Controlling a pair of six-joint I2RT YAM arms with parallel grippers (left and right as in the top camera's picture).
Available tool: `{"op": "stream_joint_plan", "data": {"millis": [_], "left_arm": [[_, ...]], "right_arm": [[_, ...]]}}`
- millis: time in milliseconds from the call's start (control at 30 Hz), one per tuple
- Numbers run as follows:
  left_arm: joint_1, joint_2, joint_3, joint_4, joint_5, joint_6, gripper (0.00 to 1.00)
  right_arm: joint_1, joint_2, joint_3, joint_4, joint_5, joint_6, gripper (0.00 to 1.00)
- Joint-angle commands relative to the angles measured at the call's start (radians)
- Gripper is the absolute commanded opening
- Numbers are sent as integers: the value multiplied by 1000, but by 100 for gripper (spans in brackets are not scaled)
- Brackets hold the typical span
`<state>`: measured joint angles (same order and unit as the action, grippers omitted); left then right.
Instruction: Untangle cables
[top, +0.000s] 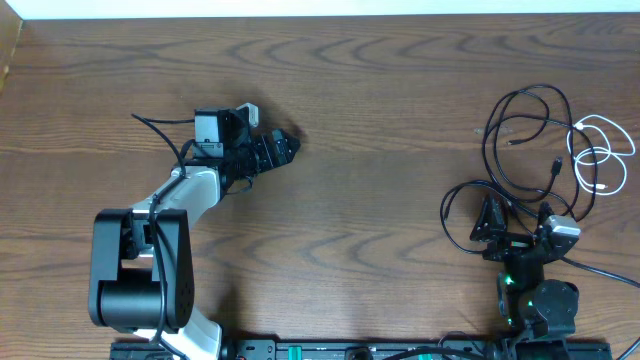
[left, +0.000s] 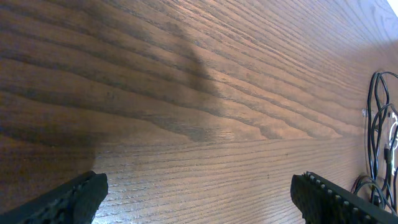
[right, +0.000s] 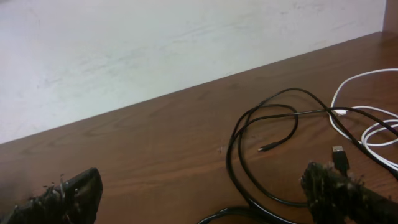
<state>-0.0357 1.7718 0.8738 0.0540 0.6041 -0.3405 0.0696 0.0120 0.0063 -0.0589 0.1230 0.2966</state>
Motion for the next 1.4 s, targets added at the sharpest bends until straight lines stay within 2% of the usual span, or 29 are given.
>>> {"op": "stream_joint_plan", "data": {"millis": [0, 1367], "left_arm": [[-2, -6, -4, 0, 6, 6, 100], [-3, 41, -4, 0, 6, 5, 100]], "right_arm": [[3, -8, -1, -6, -3, 2, 99], [-43, -8, -1, -5, -3, 2, 99]]}}
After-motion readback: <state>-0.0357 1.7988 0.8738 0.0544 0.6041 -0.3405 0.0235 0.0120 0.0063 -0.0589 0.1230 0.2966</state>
